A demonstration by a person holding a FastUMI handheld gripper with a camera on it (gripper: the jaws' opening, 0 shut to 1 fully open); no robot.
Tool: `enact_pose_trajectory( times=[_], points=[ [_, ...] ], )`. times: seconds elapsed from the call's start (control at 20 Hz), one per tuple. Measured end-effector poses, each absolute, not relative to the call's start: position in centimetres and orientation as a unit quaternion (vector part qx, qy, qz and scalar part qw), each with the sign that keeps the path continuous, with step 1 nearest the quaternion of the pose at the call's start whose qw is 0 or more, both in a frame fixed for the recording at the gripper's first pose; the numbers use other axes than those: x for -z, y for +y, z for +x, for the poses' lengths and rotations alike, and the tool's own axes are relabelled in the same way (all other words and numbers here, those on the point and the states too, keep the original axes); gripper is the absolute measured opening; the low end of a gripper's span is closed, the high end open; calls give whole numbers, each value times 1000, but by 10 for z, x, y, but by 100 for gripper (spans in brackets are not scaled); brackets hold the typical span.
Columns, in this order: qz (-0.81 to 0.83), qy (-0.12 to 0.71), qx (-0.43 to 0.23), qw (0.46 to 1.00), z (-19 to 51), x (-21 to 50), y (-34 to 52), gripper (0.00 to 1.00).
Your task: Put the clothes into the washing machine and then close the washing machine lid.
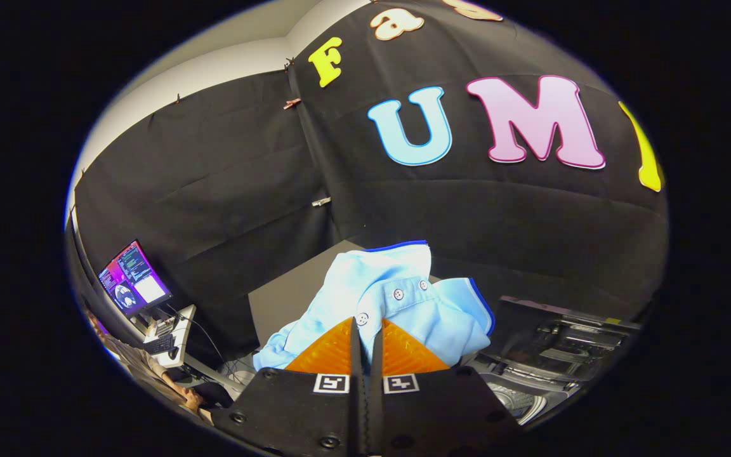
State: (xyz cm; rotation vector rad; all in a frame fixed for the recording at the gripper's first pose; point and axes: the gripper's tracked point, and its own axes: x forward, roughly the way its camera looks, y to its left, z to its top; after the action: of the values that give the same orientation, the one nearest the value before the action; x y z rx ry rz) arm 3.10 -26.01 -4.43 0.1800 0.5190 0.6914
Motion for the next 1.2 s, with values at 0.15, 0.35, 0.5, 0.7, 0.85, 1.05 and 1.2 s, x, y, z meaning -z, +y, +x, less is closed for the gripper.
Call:
enact_pose_trajectory(
  times=[0.15,0.35,0.5,0.7,0.85,1.05,1.2],
  points=[
    [90,256,-312,911,27,50,-301,5],
    [87,249,-285,922,29,59,-358,5],
    [91,250,-259,928,26,62,-392,5],
    [75,240,-239,938,23,62,-424,5],
    [63,236,-226,943,26,66,-437,5],
    [27,259,-215,941,31,110,-448,5],
    [20,288,-204,935,33,152,-457,5]
  ],
)
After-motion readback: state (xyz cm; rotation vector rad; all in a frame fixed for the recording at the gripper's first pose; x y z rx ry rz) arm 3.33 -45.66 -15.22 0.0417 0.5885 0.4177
